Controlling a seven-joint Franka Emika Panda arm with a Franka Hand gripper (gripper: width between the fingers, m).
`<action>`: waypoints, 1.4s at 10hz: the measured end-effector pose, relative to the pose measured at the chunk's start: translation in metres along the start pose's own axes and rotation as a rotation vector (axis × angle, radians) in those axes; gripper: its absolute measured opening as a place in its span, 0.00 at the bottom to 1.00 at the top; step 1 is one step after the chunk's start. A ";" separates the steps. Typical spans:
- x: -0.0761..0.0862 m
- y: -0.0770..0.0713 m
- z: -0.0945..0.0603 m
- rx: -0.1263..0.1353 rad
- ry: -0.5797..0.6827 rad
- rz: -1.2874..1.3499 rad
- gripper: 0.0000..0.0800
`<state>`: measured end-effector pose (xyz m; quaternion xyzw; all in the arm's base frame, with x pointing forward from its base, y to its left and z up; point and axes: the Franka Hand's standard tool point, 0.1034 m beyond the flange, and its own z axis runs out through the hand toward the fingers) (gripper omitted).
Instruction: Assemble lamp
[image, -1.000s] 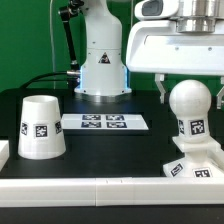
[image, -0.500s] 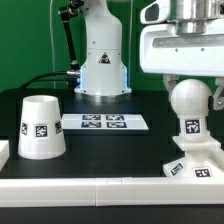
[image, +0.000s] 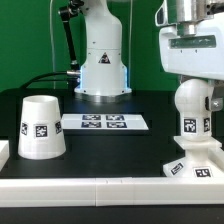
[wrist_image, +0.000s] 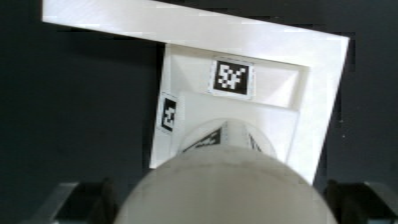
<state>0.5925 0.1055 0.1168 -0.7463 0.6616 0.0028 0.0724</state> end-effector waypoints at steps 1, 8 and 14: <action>-0.003 0.000 0.001 -0.001 -0.001 0.046 0.72; 0.008 -0.004 0.001 0.054 0.043 -0.611 0.87; 0.006 -0.002 0.002 0.002 0.091 -1.238 0.87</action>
Offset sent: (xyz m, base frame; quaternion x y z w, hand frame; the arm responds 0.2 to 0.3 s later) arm -0.0023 -0.0037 0.0015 -0.0219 0.0300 -0.1758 0.9837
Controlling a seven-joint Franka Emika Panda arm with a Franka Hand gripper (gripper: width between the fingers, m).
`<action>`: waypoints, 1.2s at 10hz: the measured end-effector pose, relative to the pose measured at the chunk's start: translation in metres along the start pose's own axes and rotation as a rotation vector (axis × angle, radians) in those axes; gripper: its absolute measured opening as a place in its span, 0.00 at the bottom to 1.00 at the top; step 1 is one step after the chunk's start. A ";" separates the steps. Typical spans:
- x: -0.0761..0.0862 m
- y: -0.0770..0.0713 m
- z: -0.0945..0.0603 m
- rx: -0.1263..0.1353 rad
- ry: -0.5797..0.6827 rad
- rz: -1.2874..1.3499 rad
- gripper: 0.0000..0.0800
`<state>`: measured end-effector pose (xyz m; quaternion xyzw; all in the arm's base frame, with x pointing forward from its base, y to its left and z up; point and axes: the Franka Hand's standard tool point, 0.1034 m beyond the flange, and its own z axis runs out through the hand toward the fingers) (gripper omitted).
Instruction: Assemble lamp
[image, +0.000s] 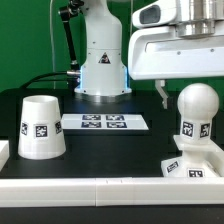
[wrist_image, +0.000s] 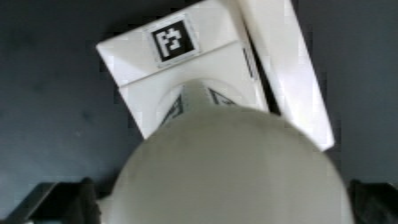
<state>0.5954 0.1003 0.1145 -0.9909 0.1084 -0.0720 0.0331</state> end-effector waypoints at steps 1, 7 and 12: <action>0.001 0.001 -0.001 -0.008 -0.003 -0.115 0.87; 0.006 0.012 -0.002 -0.032 -0.032 -0.679 0.87; 0.003 0.008 -0.001 -0.042 -0.045 -1.076 0.87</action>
Offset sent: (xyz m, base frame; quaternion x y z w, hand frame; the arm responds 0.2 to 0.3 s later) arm 0.0122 -0.0024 0.0012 0.0245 -0.0476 -0.2641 0.9630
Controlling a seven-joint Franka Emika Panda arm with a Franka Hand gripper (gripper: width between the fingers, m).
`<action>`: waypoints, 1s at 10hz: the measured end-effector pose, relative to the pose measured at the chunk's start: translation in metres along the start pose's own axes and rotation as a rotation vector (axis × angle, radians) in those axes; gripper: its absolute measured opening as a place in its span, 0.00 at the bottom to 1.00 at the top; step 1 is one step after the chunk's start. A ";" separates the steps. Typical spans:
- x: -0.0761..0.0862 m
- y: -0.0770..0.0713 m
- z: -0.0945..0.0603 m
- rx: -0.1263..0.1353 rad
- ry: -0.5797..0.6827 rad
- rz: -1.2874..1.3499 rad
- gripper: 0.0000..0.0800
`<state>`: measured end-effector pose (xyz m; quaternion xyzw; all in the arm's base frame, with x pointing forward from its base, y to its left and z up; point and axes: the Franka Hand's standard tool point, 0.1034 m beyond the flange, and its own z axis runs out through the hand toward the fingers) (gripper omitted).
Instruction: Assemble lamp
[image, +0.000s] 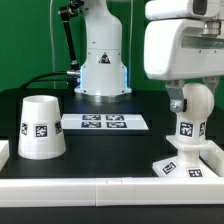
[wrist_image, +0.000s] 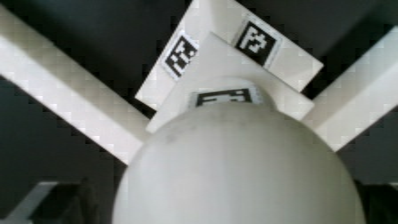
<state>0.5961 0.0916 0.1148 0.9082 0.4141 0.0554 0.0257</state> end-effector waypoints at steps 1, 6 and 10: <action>0.000 0.000 0.000 -0.005 -0.005 -0.063 0.87; -0.004 0.005 0.002 -0.045 -0.070 -0.531 0.87; -0.011 0.013 0.003 -0.067 -0.076 -0.575 0.87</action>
Offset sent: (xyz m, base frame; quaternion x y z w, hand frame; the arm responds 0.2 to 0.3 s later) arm 0.0074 0.0087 -0.0026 -0.0003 -0.0024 -0.2709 0.9626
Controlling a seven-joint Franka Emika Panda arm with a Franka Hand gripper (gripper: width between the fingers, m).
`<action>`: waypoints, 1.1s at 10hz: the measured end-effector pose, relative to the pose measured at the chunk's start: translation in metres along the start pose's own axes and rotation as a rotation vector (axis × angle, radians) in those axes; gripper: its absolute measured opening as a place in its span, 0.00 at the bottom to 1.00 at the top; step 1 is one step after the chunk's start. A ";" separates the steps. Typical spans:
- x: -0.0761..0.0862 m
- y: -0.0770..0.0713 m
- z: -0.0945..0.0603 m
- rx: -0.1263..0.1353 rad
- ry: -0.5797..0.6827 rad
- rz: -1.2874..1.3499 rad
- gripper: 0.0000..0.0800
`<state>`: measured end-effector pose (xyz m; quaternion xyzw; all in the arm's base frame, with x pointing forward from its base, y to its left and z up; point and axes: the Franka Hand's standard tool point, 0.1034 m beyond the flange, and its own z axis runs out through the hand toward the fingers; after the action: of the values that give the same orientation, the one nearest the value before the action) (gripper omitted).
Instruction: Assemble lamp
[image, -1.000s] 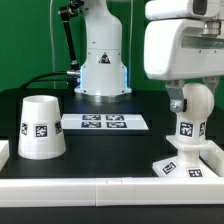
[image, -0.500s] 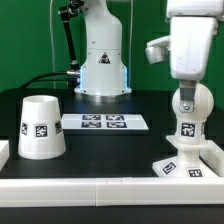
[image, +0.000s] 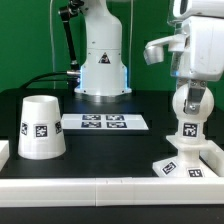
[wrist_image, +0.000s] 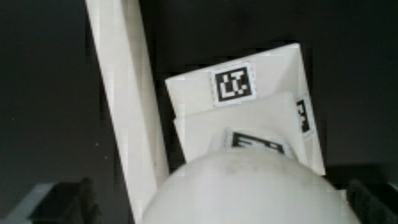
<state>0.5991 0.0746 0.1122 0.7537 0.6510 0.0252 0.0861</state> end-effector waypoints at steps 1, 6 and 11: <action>0.000 0.000 0.000 0.000 0.000 0.004 0.76; -0.007 0.002 0.001 -0.003 -0.001 0.139 0.04; -0.016 0.007 0.003 0.025 -0.019 0.058 0.00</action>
Offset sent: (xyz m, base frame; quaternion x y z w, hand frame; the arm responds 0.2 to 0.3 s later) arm 0.0000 0.0000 0.0000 0.0000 0.0000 0.0650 0.9979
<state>0.6035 0.0574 0.1117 0.7735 0.6284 0.0122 0.0821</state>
